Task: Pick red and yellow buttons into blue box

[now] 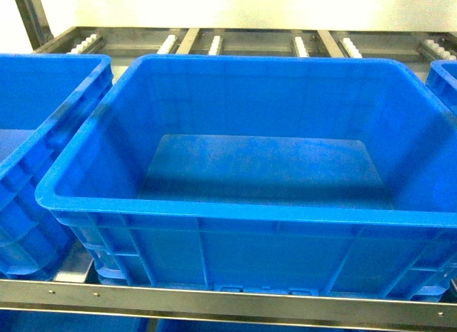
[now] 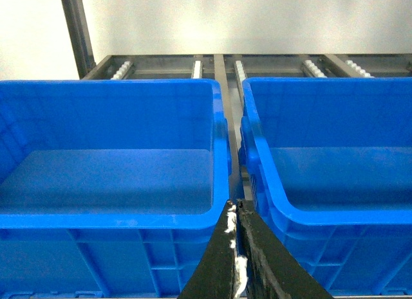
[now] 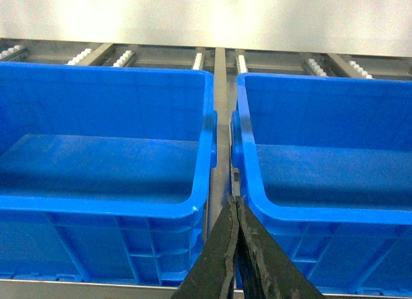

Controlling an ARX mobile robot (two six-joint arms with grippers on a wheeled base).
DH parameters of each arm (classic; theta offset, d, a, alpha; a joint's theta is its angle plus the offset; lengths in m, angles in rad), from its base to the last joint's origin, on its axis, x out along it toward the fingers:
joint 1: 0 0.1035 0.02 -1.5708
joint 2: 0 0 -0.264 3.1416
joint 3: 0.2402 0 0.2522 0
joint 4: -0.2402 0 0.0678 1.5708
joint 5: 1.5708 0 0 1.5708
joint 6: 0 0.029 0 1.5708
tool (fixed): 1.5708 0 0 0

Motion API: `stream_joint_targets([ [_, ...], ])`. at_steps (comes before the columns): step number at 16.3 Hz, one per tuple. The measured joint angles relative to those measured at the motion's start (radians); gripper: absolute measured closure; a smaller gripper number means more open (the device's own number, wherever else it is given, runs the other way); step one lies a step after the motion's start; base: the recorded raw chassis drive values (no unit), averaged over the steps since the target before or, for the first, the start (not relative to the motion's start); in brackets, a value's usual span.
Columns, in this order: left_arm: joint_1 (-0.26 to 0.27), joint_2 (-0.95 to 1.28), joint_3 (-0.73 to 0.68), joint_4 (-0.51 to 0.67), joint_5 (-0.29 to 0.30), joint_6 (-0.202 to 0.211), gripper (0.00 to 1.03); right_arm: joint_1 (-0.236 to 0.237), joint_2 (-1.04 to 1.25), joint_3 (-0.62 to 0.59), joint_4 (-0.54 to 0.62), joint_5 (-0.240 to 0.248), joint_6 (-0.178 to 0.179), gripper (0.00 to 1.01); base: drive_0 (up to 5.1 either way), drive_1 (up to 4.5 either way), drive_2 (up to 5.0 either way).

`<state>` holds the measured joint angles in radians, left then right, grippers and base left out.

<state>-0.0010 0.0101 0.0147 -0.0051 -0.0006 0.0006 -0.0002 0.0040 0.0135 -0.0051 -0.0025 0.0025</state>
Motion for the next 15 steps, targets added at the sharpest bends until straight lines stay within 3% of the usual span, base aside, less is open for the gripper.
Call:
stream_joint_targets([
  [3, 0.000, 0.000, 0.000, 0.000, 0.000, 0.000, 1.01, 0.000, 0.000, 0.000, 0.001, 0.000, 0.000, 0.99, 0.0, 0.00, 0.0],
  [4, 0.000, 0.000, 0.000, 0.000, 0.000, -0.001, 0.99, 0.000, 0.000, 0.000, 0.001, 0.000, 0.000, 0.91, 0.0, 0.00, 0.0],
  [11, 0.000, 0.000, 0.000, 0.000, 0.000, 0.000, 0.19, 0.000, 0.000, 0.000, 0.001, 0.000, 0.000, 0.09, 0.0, 0.00, 0.0],
  [12, 0.000, 0.000, 0.000, 0.000, 0.000, 0.000, 0.08, 0.000, 0.000, 0.000, 0.001, 0.000, 0.000, 0.01, 0.0, 0.00, 0.0],
  [13, 0.000, 0.000, 0.000, 0.000, 0.000, 0.000, 0.04, 0.000, 0.000, 0.000, 0.001, 0.000, 0.000, 0.04, 0.0, 0.00, 0.0],
  [15, 0.000, 0.000, 0.000, 0.000, 0.000, 0.000, 0.05, 0.000, 0.000, 0.000, 0.001, 0.000, 0.000, 0.03, 0.0, 0.00, 0.0],
])
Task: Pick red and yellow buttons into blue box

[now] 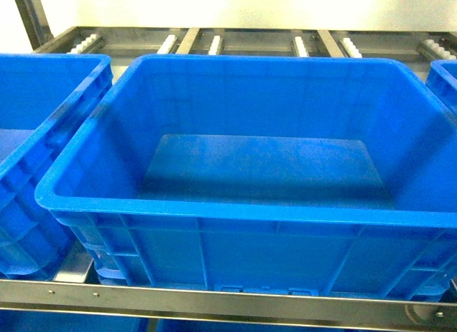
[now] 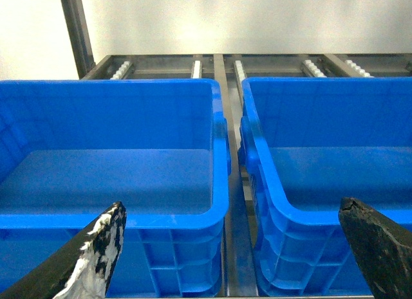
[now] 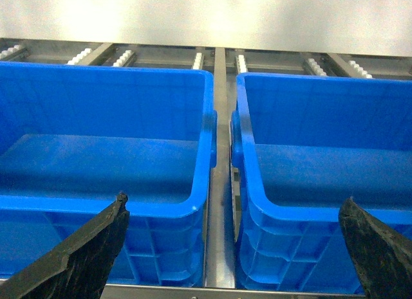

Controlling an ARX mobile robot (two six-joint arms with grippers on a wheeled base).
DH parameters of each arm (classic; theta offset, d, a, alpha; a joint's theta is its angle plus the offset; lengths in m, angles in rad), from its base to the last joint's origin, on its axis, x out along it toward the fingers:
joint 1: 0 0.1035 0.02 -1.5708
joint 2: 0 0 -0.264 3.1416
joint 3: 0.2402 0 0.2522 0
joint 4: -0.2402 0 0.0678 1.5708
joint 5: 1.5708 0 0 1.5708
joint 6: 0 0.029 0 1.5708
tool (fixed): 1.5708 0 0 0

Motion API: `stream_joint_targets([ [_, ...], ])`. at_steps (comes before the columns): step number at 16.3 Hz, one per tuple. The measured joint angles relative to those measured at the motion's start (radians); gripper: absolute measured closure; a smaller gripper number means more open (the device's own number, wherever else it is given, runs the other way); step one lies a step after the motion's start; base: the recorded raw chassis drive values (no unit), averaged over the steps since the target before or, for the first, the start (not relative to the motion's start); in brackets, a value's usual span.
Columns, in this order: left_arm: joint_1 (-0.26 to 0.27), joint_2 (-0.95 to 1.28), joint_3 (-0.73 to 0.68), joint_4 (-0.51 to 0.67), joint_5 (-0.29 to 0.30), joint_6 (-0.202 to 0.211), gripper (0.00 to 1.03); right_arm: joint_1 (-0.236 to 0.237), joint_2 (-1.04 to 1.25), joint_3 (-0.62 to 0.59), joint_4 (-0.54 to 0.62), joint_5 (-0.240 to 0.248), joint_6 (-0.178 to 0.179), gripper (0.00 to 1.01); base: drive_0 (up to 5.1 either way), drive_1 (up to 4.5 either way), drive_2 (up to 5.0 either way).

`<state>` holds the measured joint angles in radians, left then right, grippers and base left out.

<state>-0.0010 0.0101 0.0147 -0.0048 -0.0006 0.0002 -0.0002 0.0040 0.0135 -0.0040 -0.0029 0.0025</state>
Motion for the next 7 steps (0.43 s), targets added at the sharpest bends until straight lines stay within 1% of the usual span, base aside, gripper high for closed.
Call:
stream_joint_targets([
  [7, 0.000, 0.000, 0.000, 0.000, 0.000, 0.000, 0.05, 0.000, 0.000, 0.000, 0.000, 0.000, 0.000, 0.03, 0.0, 0.00, 0.0],
])
